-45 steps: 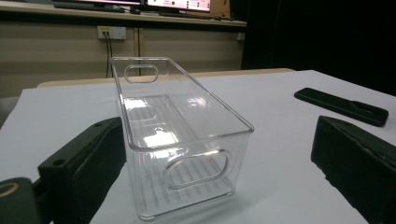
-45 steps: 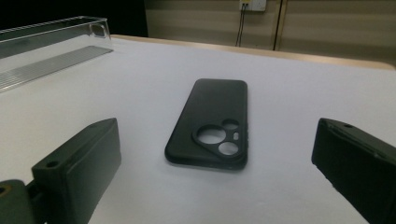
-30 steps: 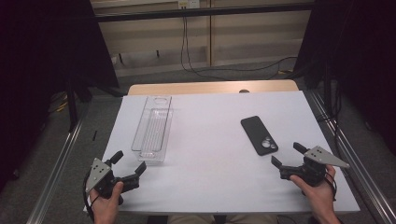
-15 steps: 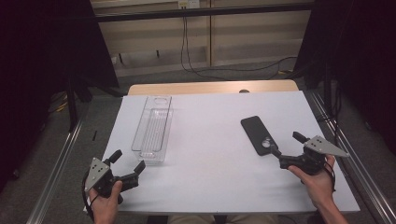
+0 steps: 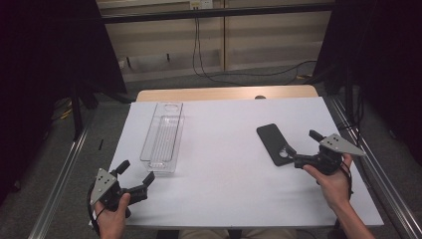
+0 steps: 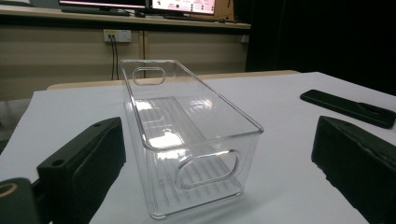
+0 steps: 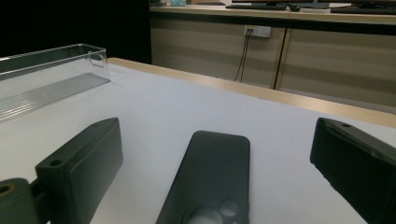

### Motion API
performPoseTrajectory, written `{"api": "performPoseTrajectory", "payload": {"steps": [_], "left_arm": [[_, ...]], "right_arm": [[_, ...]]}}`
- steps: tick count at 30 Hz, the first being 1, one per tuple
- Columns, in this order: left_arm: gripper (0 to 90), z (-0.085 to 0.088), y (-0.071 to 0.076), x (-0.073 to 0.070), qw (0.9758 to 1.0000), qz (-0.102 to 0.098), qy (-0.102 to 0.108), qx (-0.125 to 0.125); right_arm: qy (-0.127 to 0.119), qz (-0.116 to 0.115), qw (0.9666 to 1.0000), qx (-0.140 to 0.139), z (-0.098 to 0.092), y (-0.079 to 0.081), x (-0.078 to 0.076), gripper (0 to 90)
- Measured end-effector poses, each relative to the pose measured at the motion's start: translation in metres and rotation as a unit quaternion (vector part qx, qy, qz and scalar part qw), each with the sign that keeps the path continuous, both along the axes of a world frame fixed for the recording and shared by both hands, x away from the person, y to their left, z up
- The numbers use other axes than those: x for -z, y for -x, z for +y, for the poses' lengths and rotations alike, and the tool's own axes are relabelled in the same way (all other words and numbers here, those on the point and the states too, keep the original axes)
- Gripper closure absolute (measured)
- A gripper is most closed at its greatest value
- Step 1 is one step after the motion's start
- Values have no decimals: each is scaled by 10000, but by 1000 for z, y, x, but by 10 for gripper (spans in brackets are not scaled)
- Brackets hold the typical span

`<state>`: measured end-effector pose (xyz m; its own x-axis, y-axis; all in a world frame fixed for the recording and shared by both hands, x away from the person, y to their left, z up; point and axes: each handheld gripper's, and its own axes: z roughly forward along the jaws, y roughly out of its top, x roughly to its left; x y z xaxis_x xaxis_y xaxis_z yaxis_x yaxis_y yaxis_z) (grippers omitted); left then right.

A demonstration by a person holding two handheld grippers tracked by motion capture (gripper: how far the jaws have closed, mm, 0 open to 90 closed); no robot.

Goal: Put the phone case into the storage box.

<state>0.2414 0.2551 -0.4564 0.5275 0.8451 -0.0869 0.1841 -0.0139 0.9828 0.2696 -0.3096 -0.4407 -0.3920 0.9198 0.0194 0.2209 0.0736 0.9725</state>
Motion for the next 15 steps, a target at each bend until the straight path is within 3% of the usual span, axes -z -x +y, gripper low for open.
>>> {"api": "performPoseTrajectory", "payload": {"steps": [10, 15], "left_arm": [[31, 0, -1, 0, 10000, -7, -7, 0], [31, 0, -1, 0, 10000, -1, -21, 11]], "right_arm": [[193, 66, 9998, 29, 3, -27, 1, 20], [147, -126, 9996, 221, -3, -43, -12, 23]]}}
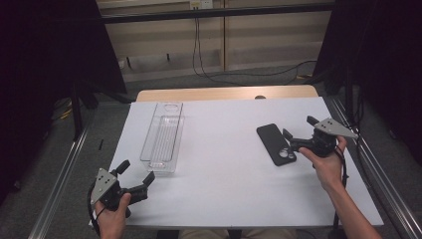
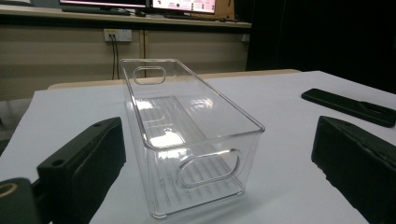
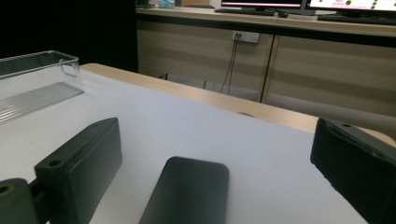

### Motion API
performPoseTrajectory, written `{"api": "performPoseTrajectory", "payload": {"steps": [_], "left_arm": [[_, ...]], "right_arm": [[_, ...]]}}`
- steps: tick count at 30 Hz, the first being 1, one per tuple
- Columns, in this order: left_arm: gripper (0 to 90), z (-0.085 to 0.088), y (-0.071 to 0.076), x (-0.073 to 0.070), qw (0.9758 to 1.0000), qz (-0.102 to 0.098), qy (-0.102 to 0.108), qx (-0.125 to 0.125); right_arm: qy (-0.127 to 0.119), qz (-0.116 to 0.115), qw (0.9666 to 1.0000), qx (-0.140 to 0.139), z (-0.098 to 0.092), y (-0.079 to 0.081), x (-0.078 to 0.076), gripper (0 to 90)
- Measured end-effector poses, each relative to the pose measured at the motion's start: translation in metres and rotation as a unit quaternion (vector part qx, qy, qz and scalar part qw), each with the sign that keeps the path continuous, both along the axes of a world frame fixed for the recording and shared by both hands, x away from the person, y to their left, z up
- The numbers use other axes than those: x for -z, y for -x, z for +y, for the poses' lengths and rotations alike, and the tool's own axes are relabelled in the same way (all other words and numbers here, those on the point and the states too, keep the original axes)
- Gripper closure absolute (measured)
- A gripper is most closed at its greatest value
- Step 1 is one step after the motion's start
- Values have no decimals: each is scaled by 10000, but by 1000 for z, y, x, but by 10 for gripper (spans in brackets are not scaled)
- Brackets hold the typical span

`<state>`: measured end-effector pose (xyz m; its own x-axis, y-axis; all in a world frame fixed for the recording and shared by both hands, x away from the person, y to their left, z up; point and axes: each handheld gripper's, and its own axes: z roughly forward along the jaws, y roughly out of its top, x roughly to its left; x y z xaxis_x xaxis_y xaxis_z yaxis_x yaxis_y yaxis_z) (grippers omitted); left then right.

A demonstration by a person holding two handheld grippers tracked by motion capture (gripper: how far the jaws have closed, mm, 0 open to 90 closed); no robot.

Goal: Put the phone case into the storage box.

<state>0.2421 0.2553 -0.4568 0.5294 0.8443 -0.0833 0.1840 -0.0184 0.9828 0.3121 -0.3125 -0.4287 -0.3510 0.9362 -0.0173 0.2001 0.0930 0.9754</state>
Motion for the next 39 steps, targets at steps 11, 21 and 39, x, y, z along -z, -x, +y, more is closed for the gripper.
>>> {"api": "performPoseTrajectory", "payload": {"steps": [11, 21, 39], "left_arm": [[31, 0, 0, 1, 10000, 5, 3, -18], [31, 1, 0, 1, 10000, 23, -4, 27], [29, 2, 0, 1, 10000, 9, -4, 3]], "right_arm": [[62, 71, 9997, 231, -4, -24, 7, 25], [125, 210, 9994, 252, -5, -42, 8, 54], [218, 1107, 9936, 23, -13, -56, 2, 476]]}}
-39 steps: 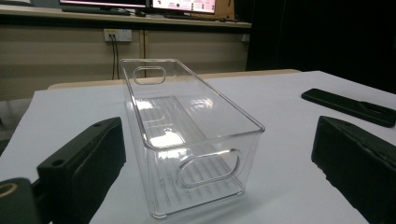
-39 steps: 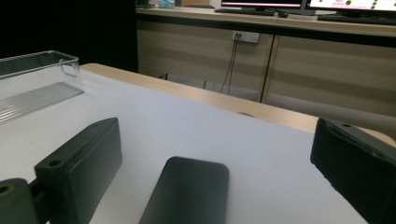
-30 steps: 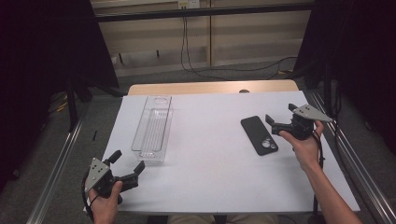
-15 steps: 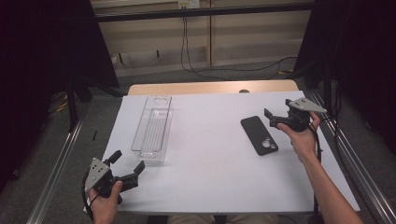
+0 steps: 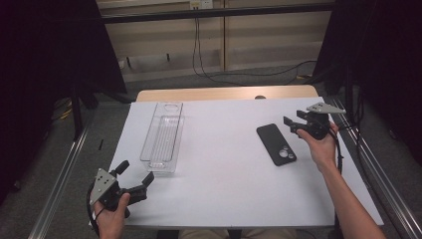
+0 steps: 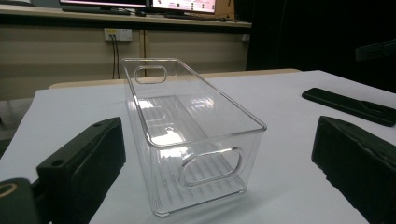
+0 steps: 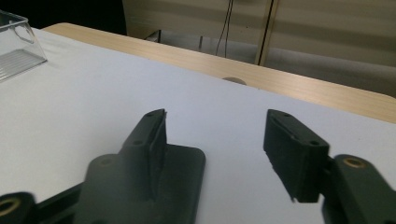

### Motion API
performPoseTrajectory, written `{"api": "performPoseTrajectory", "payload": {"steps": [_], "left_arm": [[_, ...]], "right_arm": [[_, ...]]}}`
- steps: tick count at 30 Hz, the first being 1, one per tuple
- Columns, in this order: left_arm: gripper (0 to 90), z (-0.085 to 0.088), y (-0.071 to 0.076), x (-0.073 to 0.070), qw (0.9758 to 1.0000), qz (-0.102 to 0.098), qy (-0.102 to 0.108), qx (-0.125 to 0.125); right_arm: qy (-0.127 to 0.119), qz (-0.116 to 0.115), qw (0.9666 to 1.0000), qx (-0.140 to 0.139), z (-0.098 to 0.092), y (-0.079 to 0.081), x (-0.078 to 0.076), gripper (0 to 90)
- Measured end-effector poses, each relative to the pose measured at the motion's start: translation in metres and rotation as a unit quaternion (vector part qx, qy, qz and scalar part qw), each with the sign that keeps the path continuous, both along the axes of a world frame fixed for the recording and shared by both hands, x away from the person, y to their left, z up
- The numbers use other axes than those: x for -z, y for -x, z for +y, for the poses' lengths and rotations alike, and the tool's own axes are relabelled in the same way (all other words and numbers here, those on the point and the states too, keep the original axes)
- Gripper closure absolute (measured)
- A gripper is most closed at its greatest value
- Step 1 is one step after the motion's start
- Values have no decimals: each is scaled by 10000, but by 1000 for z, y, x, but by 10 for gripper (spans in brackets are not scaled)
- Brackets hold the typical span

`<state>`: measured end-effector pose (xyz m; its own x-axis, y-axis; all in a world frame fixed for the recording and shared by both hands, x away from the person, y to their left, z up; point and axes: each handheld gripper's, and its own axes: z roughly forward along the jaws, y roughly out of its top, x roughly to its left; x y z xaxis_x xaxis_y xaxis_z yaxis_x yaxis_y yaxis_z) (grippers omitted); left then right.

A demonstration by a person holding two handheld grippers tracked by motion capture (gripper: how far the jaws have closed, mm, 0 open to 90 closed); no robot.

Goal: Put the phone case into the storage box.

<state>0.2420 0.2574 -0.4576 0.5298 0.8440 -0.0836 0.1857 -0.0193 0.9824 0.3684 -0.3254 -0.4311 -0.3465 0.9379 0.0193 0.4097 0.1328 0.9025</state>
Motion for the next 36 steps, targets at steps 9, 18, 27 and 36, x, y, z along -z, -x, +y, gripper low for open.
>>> {"api": "performPoseTrajectory", "payload": {"steps": [9, 18, 27, 36], "left_arm": [[29, 0, 0, 0, 10000, 2, -10, -3], [29, 1, 0, 0, 10000, 6, 1, -5], [29, 0, 0, 0, 10000, -6, -12, 3], [29, 1, 0, 0, 10000, 8, -7, 2]], "right_arm": [[-11, 392, 9992, -115, -2, -5, -1, 725], [-66, 825, 9961, -310, 0, -10, 2, 900], [41, 1460, 9886, -363, -2, -16, 5, 900], [269, 1879, 9814, -289, 5, -34, 5, 900]]}}
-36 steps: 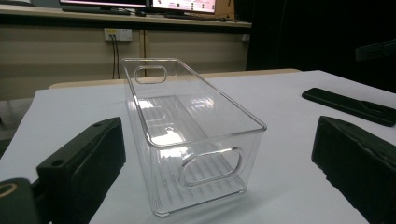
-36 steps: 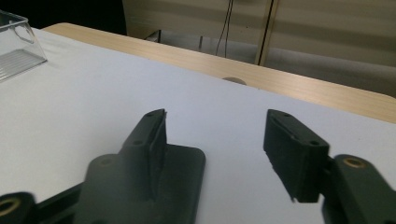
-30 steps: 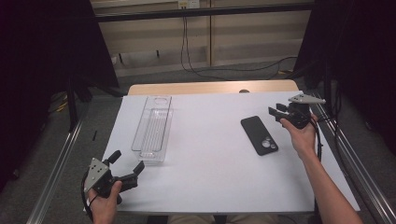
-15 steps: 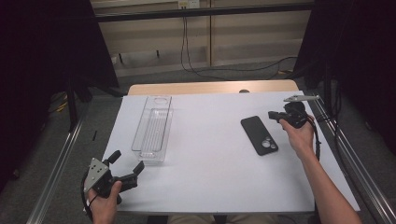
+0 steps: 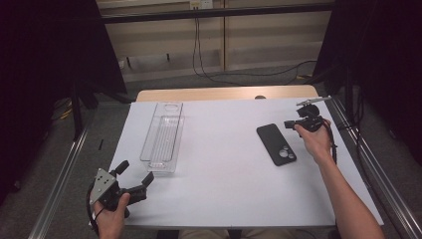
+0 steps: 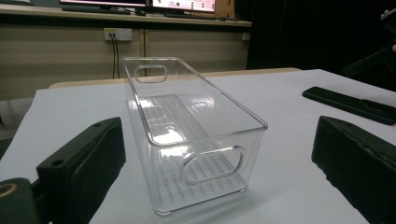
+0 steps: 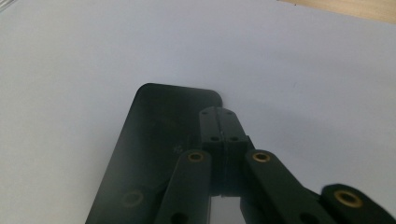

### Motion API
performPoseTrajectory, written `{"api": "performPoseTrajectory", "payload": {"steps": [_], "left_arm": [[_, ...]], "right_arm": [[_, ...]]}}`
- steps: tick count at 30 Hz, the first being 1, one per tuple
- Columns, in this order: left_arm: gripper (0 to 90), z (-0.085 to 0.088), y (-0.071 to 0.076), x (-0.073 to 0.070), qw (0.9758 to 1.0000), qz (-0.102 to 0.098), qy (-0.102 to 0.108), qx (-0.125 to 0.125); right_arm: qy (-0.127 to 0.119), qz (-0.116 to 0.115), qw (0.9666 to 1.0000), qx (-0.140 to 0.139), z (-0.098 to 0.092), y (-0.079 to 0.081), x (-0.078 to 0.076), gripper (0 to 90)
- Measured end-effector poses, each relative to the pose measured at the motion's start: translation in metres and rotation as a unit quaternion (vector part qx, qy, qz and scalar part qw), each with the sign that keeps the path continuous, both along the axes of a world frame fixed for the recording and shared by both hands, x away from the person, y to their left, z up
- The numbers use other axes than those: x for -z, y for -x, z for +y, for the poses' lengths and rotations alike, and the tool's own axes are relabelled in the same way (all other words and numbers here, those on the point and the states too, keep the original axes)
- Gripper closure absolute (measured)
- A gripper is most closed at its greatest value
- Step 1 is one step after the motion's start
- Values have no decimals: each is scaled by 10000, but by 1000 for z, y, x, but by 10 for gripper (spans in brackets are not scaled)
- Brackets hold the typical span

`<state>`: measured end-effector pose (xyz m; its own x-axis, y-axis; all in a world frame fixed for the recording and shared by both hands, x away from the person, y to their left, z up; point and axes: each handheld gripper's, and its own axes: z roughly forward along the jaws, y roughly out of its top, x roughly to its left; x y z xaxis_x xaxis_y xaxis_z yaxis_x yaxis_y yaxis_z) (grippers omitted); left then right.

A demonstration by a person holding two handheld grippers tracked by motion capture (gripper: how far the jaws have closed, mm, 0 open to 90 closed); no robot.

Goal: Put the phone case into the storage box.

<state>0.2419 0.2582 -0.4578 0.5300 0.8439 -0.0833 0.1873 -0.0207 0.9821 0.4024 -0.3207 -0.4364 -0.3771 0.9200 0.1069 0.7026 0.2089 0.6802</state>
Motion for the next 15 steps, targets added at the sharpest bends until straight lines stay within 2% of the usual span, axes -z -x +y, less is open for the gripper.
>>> {"api": "performPoseTrajectory", "payload": {"steps": [3, 6, 7, 13, 15], "left_arm": [[30, 0, 0, 0, 10000, 20, 2, -19], [29, -1, 0, 1, 10000, 27, -26, 0], [29, -1, 0, 1, 10000, 29, -28, 2], [30, -1, -1, 1, 10000, 28, -1, 37], [29, 0, -1, 1, 10000, 31, -65, 50]], "right_arm": [[157, 219, 9996, 1, 4, -7, 0, 900], [213, 369, 9991, 24, 7, -14, 2, 900], [227, 507, 9985, 26, 8, -19, 4, 900], [374, 720, 9967, 97, 9, -32, 8, 900], [413, 766, 9962, 95, 9, -34, 9, 900]]}}
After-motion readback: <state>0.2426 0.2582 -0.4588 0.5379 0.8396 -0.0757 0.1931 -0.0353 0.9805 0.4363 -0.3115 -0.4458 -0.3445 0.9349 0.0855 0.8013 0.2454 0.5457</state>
